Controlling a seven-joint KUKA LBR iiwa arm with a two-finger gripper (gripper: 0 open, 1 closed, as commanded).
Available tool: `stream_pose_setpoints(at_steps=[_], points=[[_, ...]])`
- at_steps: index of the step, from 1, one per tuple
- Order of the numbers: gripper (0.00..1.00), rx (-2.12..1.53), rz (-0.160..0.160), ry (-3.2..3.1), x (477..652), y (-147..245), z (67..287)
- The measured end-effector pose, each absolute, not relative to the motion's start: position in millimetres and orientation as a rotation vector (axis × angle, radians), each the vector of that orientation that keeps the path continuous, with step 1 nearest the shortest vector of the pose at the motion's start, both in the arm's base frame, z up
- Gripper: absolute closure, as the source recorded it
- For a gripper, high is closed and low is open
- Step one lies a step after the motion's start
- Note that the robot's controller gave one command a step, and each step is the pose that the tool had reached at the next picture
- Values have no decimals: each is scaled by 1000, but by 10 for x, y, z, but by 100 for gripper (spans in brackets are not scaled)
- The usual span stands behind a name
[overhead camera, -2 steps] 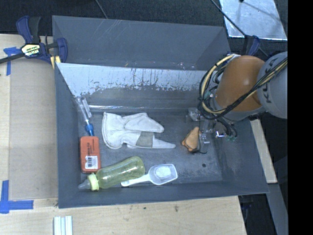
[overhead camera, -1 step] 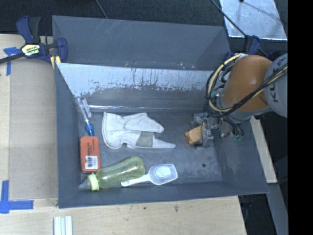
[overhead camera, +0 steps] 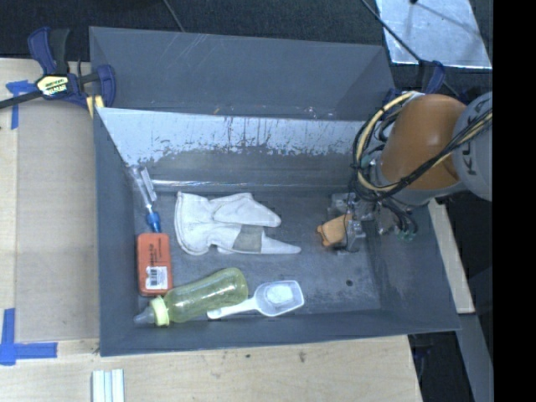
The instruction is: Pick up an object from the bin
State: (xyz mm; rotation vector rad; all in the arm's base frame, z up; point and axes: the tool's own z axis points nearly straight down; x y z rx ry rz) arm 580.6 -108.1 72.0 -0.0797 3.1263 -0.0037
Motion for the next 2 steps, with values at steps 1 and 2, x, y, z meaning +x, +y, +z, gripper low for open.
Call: stream_pose_setpoints(at_steps=[1,2], points=[[100,-80,-2,3132,5792,-1078,758],[100,-80,1,3142,5766,-1072,962]])
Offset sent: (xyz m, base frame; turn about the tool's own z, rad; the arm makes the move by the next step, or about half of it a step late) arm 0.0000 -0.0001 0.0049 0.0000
